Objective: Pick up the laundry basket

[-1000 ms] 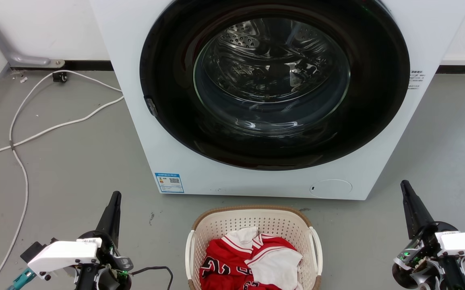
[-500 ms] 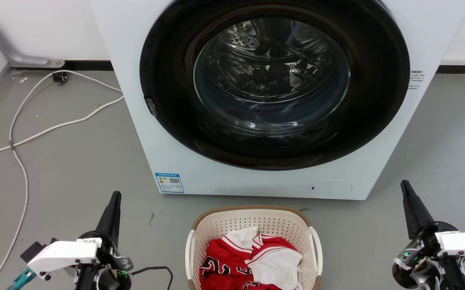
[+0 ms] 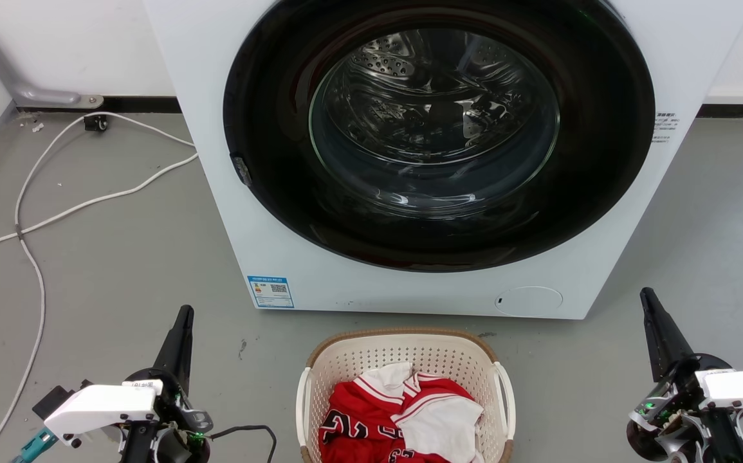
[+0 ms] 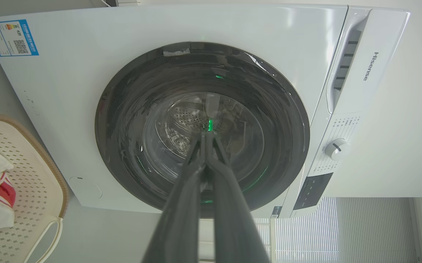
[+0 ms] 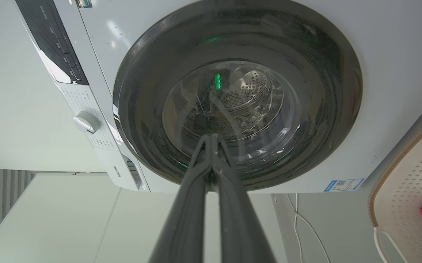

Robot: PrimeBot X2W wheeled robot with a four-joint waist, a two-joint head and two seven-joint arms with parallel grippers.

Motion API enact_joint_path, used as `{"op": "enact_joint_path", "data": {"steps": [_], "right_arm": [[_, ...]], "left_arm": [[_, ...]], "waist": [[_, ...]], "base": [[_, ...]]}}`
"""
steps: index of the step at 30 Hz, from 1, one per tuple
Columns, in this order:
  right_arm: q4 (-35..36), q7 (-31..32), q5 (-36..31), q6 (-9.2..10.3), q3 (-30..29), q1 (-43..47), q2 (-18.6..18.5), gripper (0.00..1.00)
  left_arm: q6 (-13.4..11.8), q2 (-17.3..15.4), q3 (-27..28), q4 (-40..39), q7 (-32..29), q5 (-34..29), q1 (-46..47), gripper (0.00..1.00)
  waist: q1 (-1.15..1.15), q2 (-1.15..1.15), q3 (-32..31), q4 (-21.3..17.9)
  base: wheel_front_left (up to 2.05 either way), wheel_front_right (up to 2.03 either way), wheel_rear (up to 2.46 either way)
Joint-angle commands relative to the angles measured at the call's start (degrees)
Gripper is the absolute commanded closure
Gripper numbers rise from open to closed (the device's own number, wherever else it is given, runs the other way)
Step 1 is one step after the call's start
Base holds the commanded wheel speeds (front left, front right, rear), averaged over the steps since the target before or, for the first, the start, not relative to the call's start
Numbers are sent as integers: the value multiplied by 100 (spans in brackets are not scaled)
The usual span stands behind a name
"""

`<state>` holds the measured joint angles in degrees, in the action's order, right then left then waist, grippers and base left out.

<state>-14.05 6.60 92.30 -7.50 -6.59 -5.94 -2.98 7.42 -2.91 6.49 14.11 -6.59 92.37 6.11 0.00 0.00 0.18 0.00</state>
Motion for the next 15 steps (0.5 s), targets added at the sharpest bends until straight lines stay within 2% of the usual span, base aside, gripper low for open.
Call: {"op": "enact_joint_path", "data": {"steps": [1, 5, 6, 12, 15], "right_arm": [[-3, 17, 10, 2, -6, -62, 19, 100], [-3, 17, 11, 2, -5, -62, 19, 100], [-13, -5, -3, -1, 1, 11, 0, 0], [-52, -130, -109, 1, 18, 125, 5, 0], [21, -218, -407, 1, -9, 147, 5, 0]], "left_arm": [[26, 6, 17, -1, -9, 10, 32, 100], [25, 6, 17, -1, -9, 10, 32, 100], [-2, 0, -5, 16, 4, 0, -8, 0], [-1, 9, -54, 10, 132, -84, -107, 0], [-6, 9, -32, -43, 219, -382, -123, 0]], "waist": [[0, 0, 0, 0], [0, 0, 0, 0], [0, 0, 0, 0], [0, 0, 4, -3], [0, 0, 8, -4]], "base": [[0, 0, 0], [0, 0, 0], [0, 0, 0], [0, 0, 0], [0, 0, 0]]}}
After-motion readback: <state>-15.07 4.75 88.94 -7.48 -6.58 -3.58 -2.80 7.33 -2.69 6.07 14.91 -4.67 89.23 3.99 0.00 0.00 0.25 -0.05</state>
